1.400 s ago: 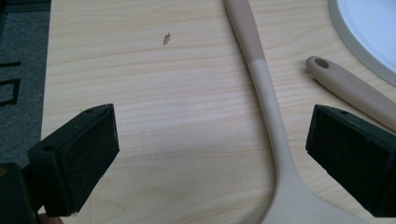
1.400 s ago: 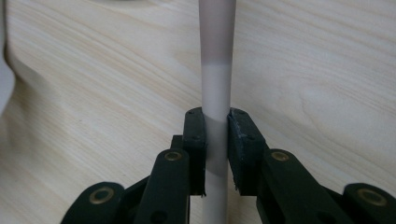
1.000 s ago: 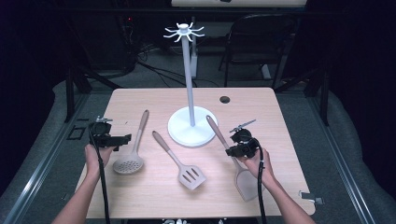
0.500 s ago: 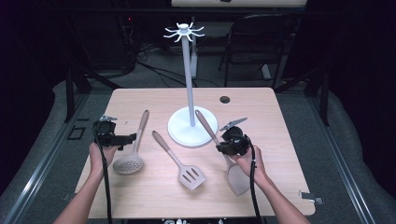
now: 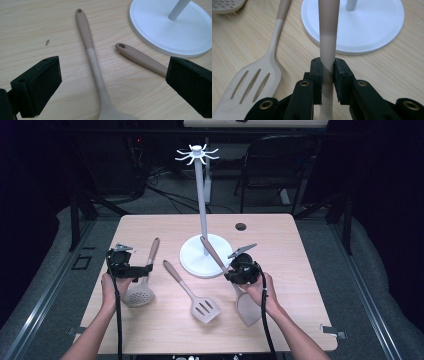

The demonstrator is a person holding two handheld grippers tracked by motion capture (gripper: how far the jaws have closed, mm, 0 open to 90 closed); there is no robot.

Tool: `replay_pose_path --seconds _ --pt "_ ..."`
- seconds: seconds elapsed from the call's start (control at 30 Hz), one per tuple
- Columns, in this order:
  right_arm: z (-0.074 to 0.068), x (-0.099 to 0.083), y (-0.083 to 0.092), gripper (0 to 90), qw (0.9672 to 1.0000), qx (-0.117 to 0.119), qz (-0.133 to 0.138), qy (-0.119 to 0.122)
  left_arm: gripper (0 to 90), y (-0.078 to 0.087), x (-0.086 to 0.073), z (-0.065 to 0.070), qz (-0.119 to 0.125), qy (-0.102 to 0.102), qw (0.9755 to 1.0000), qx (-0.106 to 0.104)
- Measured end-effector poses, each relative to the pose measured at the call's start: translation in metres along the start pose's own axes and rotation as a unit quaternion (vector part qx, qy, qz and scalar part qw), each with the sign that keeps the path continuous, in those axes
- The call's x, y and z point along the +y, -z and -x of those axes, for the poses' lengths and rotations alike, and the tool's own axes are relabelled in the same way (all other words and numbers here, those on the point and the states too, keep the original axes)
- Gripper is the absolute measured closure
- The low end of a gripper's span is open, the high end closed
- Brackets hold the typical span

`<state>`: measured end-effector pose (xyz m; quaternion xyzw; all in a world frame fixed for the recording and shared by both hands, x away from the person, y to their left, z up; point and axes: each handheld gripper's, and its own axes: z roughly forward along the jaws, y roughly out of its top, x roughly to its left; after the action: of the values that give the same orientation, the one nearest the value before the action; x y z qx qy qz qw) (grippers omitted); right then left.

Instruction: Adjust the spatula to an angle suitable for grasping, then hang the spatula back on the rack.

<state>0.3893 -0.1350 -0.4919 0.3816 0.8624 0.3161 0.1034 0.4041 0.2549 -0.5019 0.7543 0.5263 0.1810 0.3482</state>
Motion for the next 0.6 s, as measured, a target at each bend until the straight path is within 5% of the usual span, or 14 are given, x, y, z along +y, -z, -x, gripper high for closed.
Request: replay_pose_path --seconds 0.33,0.6 --pt "-0.008 0.003 0.004 78.4 0.9999 0.007 0.003 0.013 0.0 -0.003 0.004 0.015 0.001 -0.024 0.9995 -0.019" --pt "-0.010 0.004 0.004 78.4 0.9998 0.010 0.008 0.017 0.3 0.000 0.009 0.033 0.021 -0.024 0.9978 -0.058"
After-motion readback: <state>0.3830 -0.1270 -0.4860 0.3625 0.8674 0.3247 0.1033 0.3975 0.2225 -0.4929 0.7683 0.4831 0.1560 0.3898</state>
